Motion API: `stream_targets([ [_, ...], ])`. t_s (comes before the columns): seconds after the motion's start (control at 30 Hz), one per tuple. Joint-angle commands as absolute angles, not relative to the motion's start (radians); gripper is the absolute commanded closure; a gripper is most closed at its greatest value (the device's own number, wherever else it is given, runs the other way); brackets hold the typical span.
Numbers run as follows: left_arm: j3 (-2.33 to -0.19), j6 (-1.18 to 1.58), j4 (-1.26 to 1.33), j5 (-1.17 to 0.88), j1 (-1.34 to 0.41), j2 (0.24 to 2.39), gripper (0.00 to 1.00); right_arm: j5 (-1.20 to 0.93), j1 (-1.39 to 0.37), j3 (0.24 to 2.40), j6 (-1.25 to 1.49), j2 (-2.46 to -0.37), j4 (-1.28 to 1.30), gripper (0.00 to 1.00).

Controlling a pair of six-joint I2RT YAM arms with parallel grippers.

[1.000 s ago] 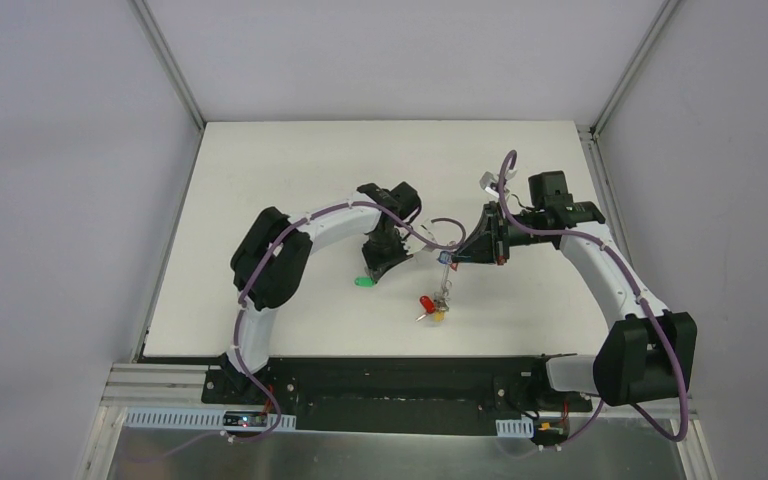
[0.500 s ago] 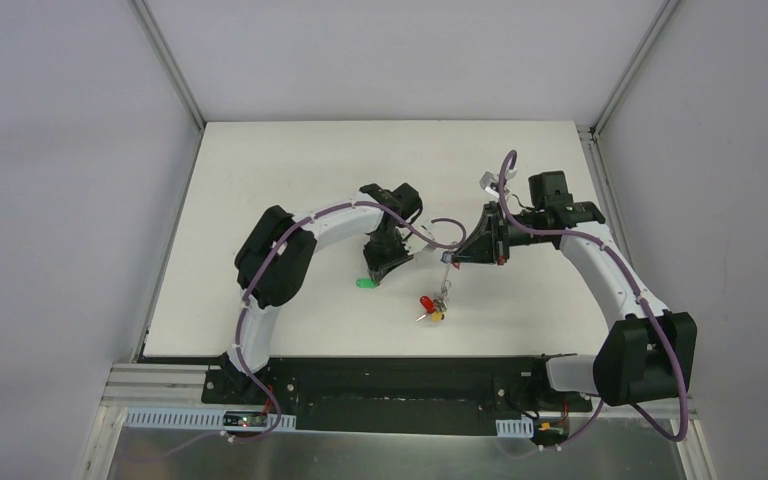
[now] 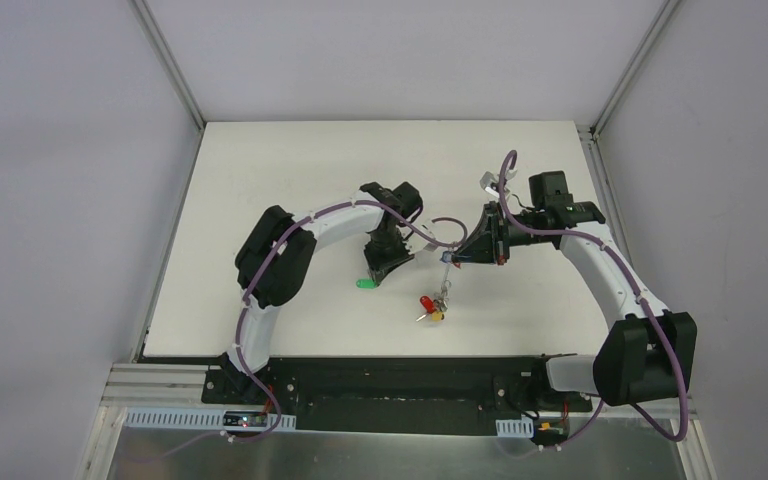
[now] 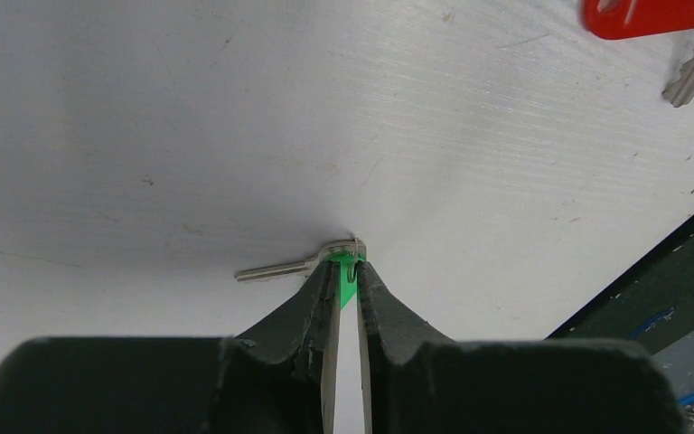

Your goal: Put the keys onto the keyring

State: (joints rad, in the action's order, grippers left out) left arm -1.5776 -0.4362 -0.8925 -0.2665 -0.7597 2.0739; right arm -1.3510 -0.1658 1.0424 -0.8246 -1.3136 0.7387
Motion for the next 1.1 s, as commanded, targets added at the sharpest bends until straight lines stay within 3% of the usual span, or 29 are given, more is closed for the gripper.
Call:
stream_targets([
  [0.0,-1.615,-0.436,-0.933,-0.301,-0.769,2.084,0.87,-1.42,-0.158,1.044,-0.853,-1.297,0.742,1.0],
  [0.5,-1.626,-0.437,-0.944,-0.301,-0.768,2.114,0.89,-1.416,-0.158,1.039,-0.853,-1.296,0.741,1.0],
  [0.77,-1.635,-0.442,-0.955,-0.305,-0.768,2.107,1.0,-1.417,-0.157,1.04,-0.853,-1.302,0.742,1.0],
  [1.07,-1.617,-0.497,-0.964,-0.314,-0.766,1.99,1.0,-1.423,-0.157,1.057,-0.857,-1.289,0.763,1.0],
])
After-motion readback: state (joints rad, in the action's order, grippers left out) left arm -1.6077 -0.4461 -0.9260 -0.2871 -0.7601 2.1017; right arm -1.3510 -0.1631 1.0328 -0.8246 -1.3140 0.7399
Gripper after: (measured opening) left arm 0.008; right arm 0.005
